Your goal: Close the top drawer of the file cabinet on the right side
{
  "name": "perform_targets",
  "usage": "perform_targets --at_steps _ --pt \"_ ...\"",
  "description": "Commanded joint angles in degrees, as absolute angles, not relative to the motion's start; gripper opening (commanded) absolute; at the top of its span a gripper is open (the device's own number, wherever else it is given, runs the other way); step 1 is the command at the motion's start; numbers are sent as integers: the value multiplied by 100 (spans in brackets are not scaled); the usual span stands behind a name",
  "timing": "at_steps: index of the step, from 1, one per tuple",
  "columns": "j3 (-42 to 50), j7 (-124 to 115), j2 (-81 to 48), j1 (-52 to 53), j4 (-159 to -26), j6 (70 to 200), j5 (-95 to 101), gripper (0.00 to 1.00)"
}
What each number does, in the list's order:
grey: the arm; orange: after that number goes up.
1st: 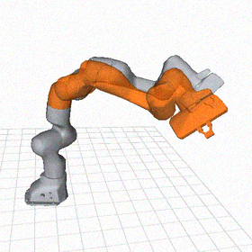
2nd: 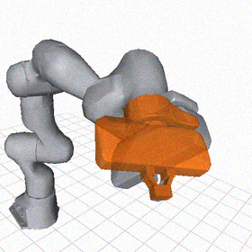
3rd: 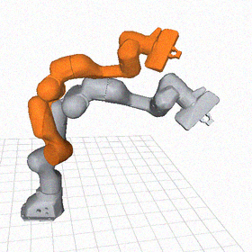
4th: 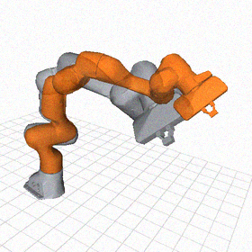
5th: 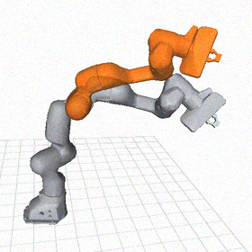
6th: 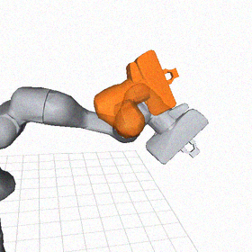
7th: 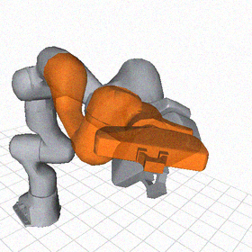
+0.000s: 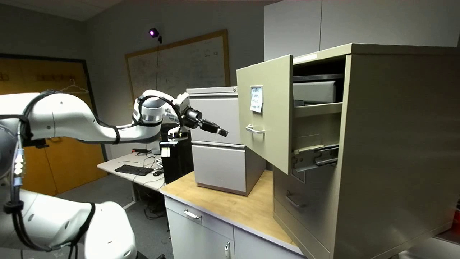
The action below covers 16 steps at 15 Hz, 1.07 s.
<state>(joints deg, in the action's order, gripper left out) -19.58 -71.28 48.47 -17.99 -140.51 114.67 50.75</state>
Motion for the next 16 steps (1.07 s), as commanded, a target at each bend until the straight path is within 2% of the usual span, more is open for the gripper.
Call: perform_targets --at_steps 1,8,16 --pt "-2121 -7865 4621 -1566 -13723 10879 5839 0" --pt "-1463 -8350 3781 -880 -13457 10373 7441 0" --pt "-483 -8414 2688 -242 -12990 10246 7714 0"
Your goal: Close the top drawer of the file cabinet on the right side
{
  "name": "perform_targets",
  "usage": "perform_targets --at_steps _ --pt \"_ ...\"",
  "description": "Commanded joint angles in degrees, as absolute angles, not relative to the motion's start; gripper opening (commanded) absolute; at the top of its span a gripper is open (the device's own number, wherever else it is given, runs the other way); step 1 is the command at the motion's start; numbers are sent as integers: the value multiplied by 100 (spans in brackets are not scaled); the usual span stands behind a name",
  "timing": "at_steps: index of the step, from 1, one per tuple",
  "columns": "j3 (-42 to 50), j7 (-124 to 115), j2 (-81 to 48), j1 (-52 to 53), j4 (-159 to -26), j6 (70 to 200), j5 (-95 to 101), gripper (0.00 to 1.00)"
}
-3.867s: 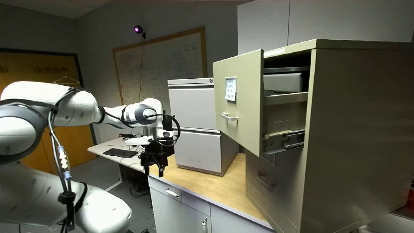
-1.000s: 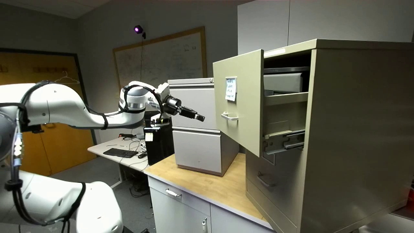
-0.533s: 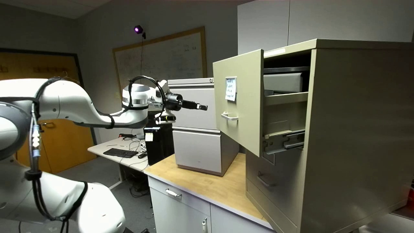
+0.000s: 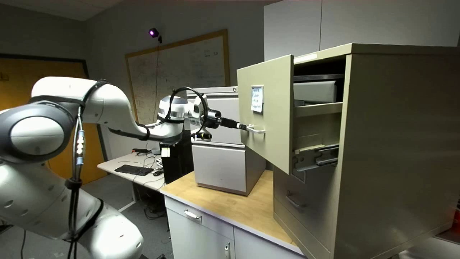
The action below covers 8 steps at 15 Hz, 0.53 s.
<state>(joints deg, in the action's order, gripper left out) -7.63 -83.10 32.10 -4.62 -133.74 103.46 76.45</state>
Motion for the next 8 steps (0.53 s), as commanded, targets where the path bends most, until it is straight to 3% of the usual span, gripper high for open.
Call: perform_targets --at_steps 1,8 --pt "-431 -8433 2600 -193 -12935 10166 7711 0" --pt "-67 -8410 2143 -63 -12482 9931 7746 0"
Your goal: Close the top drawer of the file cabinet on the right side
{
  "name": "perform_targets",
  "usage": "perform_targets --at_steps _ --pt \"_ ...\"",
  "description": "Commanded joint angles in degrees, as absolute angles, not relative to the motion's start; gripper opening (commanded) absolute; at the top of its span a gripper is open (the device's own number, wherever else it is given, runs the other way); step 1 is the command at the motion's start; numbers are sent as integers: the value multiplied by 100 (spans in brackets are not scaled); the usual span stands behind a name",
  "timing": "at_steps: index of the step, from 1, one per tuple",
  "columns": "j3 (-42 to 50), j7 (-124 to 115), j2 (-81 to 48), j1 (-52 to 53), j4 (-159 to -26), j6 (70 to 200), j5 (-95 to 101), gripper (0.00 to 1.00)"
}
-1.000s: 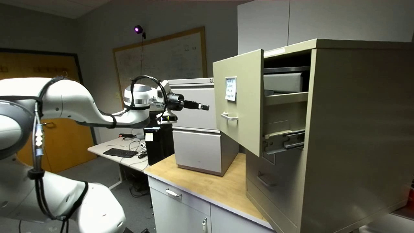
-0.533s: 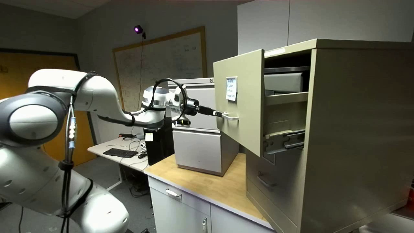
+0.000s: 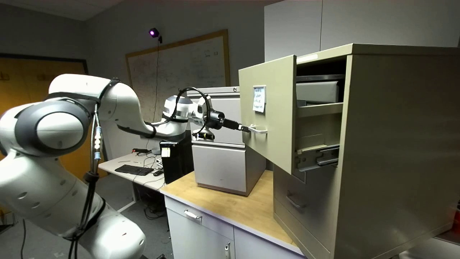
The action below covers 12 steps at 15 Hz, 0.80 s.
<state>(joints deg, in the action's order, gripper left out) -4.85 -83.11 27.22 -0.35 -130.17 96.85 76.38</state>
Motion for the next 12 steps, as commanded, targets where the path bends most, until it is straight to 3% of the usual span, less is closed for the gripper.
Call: perform_targets --at_steps 1,12 --pt "7 -8385 2095 -61 -12403 9974 7718 0" --pt "681 -8225 1190 -177 -11549 10599 7226 0"
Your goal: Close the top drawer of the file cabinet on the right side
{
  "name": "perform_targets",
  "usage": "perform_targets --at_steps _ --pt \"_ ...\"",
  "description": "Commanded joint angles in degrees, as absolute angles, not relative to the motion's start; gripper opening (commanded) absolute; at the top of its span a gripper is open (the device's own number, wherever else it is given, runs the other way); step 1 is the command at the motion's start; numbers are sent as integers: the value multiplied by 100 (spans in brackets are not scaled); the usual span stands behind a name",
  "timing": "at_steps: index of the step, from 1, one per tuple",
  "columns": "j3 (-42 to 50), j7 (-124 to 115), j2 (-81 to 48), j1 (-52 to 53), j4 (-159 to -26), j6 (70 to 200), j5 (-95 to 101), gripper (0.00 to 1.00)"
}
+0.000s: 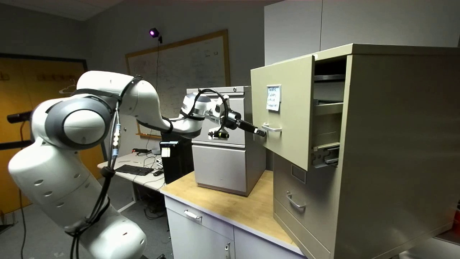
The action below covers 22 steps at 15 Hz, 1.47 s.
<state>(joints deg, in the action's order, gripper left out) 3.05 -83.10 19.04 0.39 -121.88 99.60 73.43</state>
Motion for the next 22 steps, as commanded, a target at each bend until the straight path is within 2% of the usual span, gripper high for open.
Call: perform_targets --at_steps 1,22 --pt "730 -8238 1078 -204 -11433 10677 7169 0" --pt "1039 -7704 -212 -780 -9709 11118 5809 0"
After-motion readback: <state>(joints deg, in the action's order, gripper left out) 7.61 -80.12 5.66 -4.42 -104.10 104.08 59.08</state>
